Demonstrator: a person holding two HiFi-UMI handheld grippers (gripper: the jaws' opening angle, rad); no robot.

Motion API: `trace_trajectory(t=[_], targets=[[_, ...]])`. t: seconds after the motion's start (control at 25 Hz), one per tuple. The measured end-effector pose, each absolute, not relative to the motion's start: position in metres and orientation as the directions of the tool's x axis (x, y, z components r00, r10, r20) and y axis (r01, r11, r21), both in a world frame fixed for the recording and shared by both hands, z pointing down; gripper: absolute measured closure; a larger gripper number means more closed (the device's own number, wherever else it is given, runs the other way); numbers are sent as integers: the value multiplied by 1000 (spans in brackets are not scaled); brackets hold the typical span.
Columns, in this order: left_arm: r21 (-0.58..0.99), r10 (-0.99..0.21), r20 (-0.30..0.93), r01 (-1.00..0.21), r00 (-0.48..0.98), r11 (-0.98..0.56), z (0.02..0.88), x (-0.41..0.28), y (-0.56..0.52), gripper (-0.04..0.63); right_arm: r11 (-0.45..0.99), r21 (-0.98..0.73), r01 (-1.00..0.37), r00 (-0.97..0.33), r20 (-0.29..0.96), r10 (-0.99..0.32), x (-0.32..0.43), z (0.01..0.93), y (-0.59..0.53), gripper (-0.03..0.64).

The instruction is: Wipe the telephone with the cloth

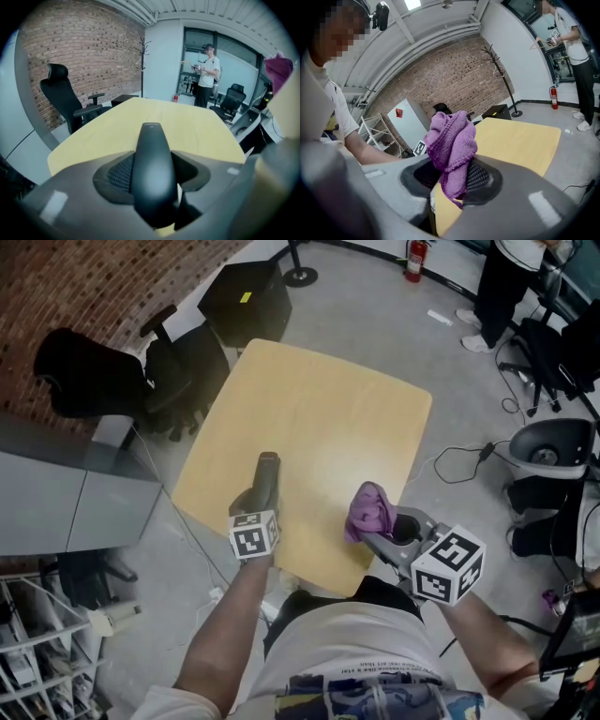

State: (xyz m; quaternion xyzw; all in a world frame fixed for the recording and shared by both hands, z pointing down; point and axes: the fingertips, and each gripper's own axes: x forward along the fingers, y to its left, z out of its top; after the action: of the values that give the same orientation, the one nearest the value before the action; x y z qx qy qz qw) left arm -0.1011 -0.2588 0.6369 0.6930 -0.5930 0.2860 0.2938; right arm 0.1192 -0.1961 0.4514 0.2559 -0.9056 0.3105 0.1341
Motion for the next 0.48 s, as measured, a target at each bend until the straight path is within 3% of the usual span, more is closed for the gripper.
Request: trace_trajectory(t=[0.48], targets=[[39,-614,779,-988,125,-151,648,-104,-257,337,674,-507,-538,-839,397,-371,119,453,-194,495]])
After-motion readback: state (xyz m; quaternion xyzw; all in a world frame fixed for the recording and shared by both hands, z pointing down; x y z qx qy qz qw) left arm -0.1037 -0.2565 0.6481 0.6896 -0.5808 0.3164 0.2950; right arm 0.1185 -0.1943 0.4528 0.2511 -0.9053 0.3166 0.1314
